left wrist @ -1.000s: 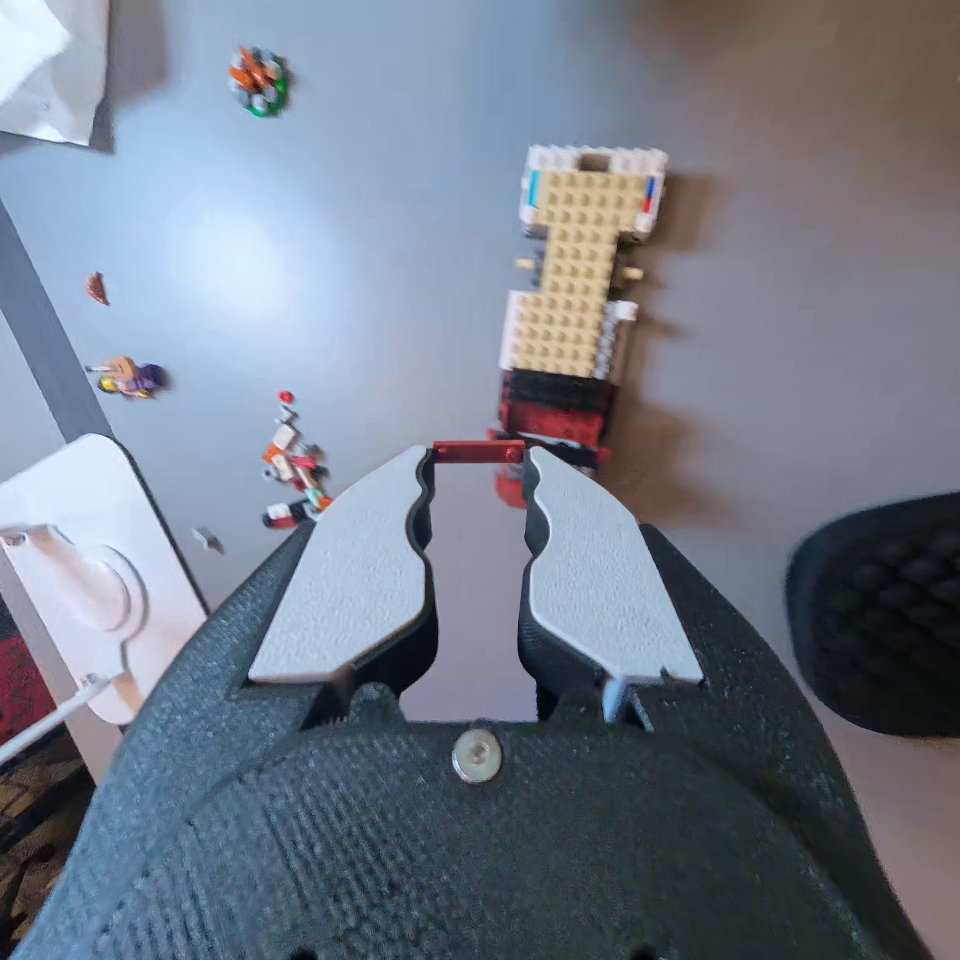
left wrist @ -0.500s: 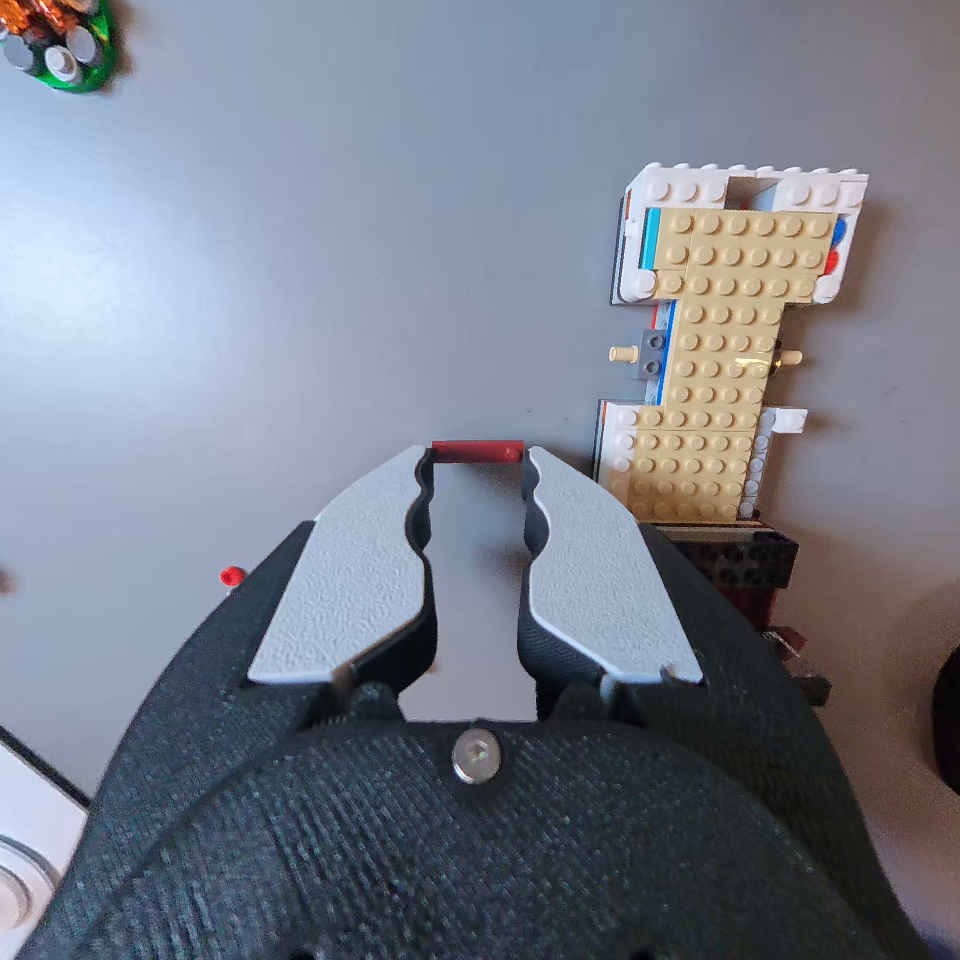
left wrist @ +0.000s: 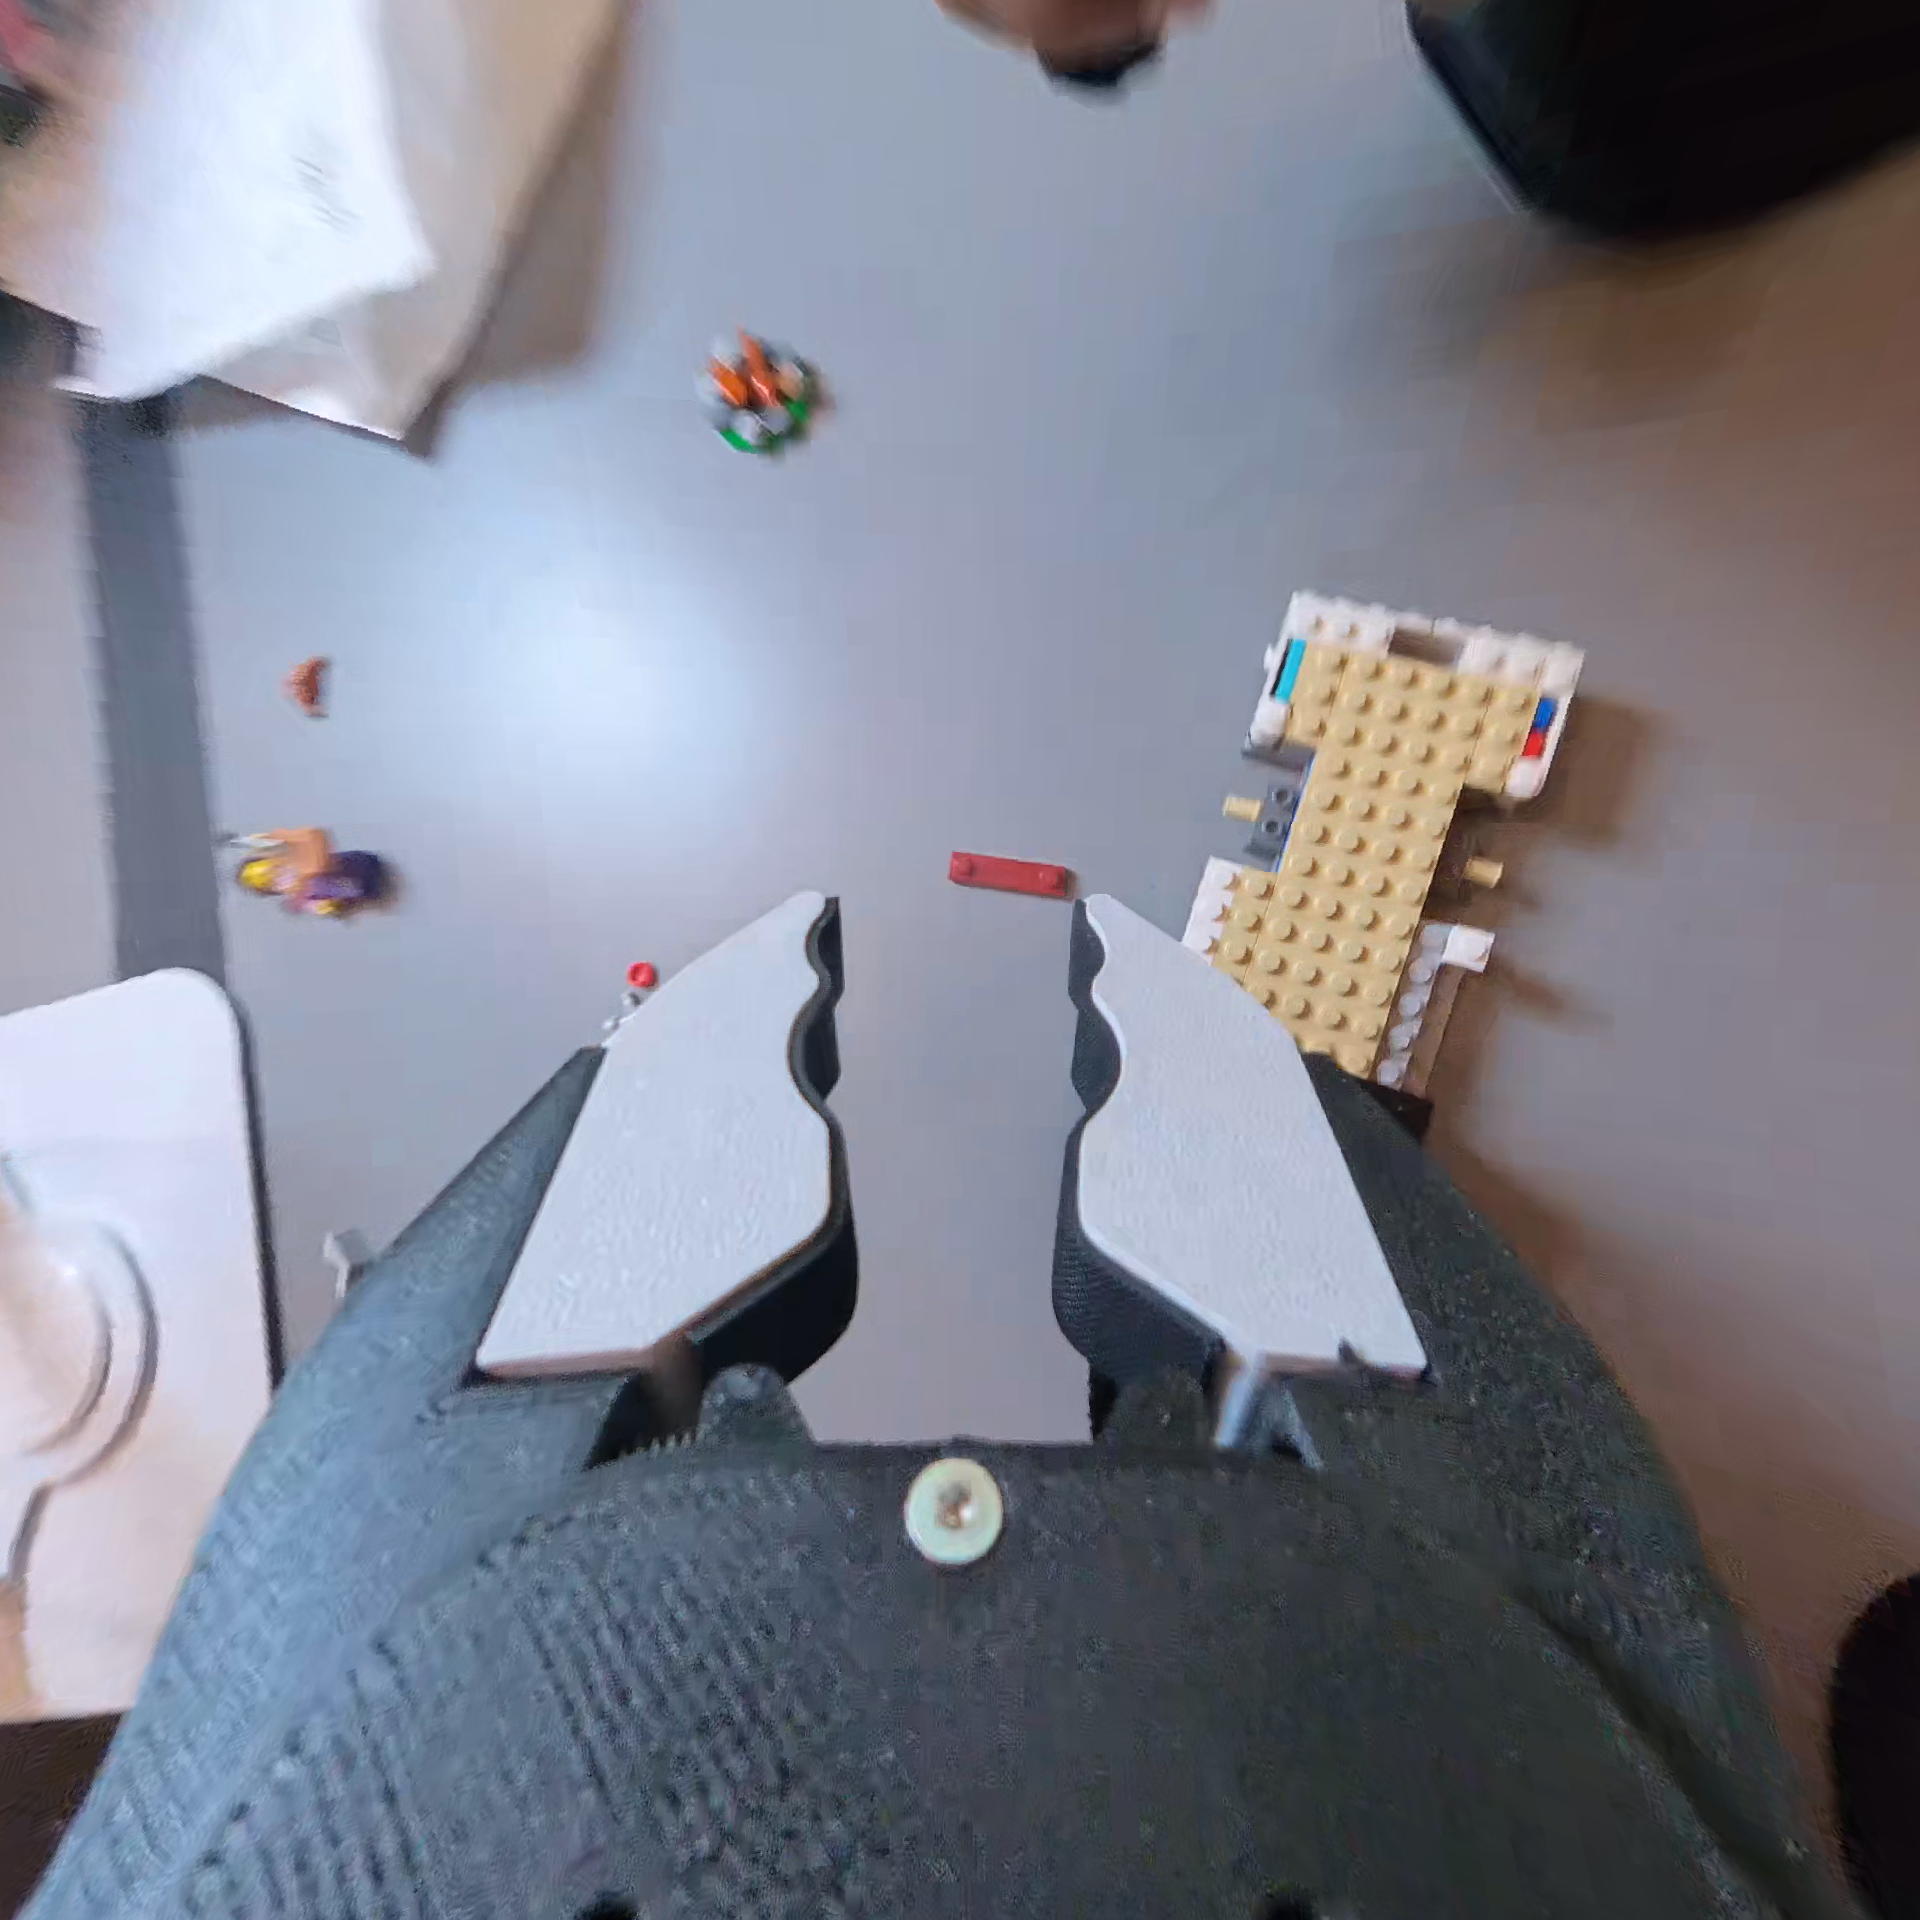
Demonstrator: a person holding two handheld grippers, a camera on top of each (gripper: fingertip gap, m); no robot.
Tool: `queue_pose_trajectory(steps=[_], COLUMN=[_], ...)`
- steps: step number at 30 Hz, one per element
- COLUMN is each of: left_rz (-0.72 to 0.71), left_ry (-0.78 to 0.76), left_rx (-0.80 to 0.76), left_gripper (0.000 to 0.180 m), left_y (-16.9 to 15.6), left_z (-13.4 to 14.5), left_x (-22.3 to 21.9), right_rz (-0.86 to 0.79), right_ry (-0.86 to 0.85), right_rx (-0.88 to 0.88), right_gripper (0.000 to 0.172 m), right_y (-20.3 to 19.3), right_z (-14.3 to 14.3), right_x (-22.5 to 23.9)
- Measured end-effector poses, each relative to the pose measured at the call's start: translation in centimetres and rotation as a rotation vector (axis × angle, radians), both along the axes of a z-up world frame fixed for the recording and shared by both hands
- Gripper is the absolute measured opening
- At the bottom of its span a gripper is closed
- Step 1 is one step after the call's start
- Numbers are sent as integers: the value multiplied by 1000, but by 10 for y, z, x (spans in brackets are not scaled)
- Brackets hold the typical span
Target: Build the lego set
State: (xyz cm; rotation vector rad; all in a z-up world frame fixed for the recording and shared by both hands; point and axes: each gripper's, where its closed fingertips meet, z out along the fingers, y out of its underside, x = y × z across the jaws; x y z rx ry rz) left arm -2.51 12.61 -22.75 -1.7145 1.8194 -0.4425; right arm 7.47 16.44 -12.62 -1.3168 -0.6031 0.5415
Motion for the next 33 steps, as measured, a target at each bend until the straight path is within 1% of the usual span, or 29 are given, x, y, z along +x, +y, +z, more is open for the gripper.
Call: queue_pose_trajectory(steps=[3, 6, 9, 11, 14, 17, 19, 22, 24, 26, 28, 29, 30, 32, 33], left_rz=[185, 381, 559, 668, 808, 969, 1084, 1263, 1358, 1421, 1424, 1406, 1372, 1300, 1261], left_ry=[-275, -460, -582, -626, -664, -622, -588, -499, -435, -330, -208, -143, -74, 77, 151], left_rx=[67, 129, 181, 238, 319, 455, 515, 563, 547, 498, 371, 307, 260, 156, 76], left_gripper=[36, 34, 33, 33, 34, 32, 30, 28, 25, 24, 15, 6, 0, 0, 0], left_y=[-2, -5, -8, -10, -16, -21, -27, -37, -42, -43, -41, -39, -36, -32, -32], left_z=[39, 60, 69, 75, 91, 114, 129, 144, 143, 131, 105, 90, 76, 46, 29], left_x=[-24, -66, -112, -145, -198, -272, -326, -402, -439, -469, -485, -490, -494, -502, -503], right_rz=[-10, -14, -17, -19, -24, -28, -27, -25, -23, -20, -15, -11, -8, -5, -4], right_ry=[-8, -16, -30, -43, -66, -87, -96, -106, -109, -113, -120, -125, -131, -143, -148], right_rx=[1, -7, -14, -20, -25, -22, -19, -19, -23, -30, -34, -35, -35, -34, -33], right_gripper=[23, 24, 24, 24, 24, 25, 25, 25, 25, 25, 24, 24, 24, 24, 24], right_y=[1, 2, 3, 4, 5, 5, 5, 6, 7, 7, 7, 6, 6, 5, 5], right_z=[-2, -7, -12, -17, -23, -26, -27, -30, -32, -34, -37, -38, -39, -41, -42], right_x=[-1, -3, -6, -8, -11, -13, -14, -15, -16, -18, -20, -21, -23, -25, -26])
